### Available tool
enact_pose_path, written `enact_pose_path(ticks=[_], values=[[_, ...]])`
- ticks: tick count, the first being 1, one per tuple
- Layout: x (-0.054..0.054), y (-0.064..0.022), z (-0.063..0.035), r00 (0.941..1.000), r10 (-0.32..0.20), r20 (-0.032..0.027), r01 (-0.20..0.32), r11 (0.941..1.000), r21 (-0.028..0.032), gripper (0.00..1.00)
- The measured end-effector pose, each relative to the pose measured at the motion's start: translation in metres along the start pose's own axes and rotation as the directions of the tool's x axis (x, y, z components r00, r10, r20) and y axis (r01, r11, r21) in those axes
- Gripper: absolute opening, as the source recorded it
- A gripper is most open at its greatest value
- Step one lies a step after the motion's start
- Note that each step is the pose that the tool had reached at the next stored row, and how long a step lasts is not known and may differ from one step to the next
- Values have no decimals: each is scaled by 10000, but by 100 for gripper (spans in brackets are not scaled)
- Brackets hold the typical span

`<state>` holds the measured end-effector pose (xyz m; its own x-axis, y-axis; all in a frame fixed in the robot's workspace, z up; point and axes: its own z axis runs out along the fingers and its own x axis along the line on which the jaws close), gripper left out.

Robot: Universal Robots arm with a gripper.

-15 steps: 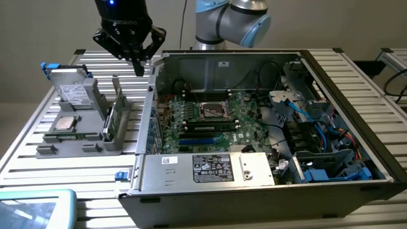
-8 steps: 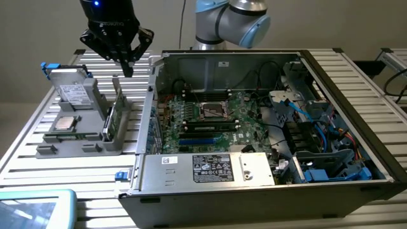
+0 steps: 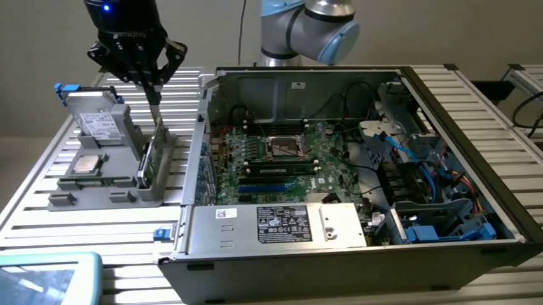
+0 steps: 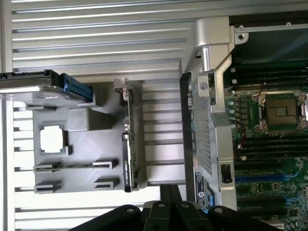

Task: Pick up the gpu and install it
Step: 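Reach for the gpu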

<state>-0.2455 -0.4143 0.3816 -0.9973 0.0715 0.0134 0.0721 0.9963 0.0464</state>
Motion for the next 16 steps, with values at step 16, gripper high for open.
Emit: enact_pose_path(ticks=[16], values=[[462,39,38,9999,5,-141,-5,10000,9,11]])
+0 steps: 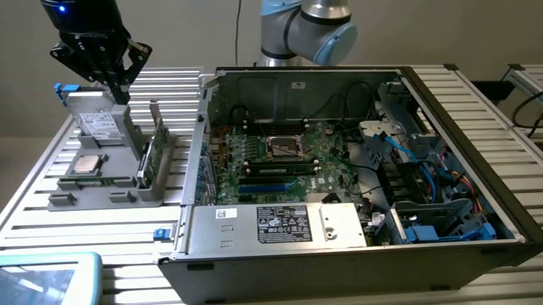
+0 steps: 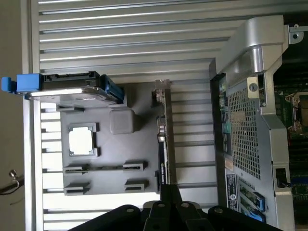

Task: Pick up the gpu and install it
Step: 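Reach for the gpu, then pick up the gpu and move the gpu toward the slot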

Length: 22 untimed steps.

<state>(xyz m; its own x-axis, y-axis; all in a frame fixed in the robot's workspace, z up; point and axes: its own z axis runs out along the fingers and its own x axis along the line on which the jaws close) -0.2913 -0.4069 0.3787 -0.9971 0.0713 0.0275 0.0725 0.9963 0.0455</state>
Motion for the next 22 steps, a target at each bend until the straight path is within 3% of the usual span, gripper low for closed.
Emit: enact_pose_path(ticks=[15,18,21,22], values=[[3,3,0,10000,1,-1,-1,10000,1,12],[3,3,0,10000,1,-3,-1,10000,1,30],[3,3,0,10000,1,-3,-1,10000,1,36],[3,4,0,10000,1,-3,-1,10000,0,47]])
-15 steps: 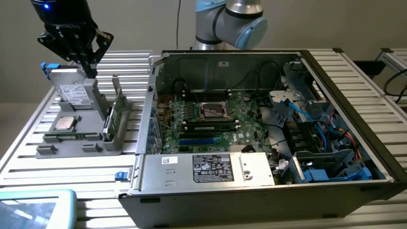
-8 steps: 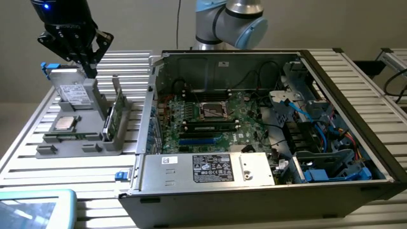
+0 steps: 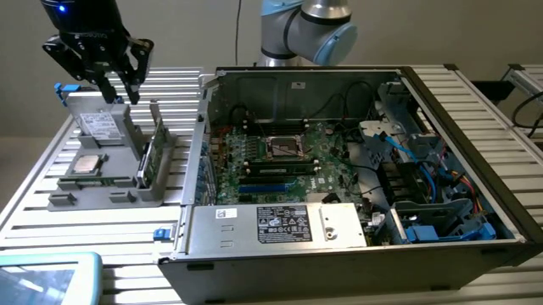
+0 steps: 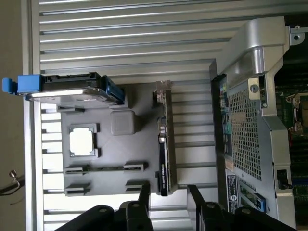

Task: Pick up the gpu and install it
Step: 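Pick up the gpu and move the gpu toward the slot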

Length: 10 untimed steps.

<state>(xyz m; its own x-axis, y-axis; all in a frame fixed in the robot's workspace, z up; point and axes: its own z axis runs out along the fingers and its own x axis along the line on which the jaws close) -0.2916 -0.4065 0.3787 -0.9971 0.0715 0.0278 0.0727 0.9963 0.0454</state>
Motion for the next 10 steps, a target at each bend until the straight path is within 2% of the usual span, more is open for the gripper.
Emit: enact_pose_path(ticks=[2,3,10], values=[[1,-1,13,10000,-10,1,10,10000,-1,47],[6,-1,31,10000,-36,-2,36,10000,2,54],[53,-11,159,9997,-249,-12,249,9997,7,54]])
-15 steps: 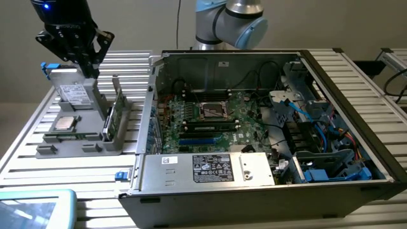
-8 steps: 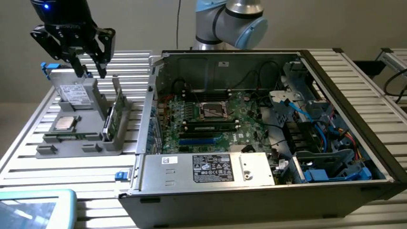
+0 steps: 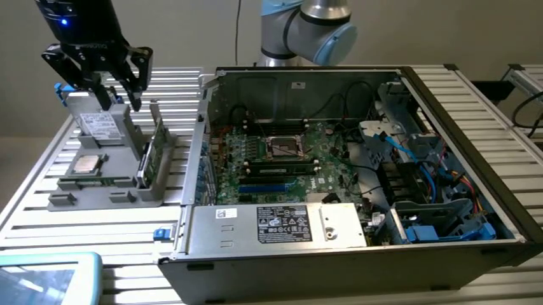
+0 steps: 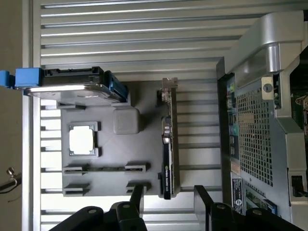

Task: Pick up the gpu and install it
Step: 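Pick up the gpu and move the gpu toward the slot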

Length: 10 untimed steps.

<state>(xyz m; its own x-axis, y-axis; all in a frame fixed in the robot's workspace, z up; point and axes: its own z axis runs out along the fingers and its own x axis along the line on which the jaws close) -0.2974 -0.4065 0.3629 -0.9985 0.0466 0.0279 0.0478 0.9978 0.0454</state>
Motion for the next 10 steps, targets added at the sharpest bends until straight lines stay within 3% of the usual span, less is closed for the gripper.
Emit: enact_pose_path(ticks=[10], values=[[-2,-8,182,10000,-16,-1,16,10000,0,54]])
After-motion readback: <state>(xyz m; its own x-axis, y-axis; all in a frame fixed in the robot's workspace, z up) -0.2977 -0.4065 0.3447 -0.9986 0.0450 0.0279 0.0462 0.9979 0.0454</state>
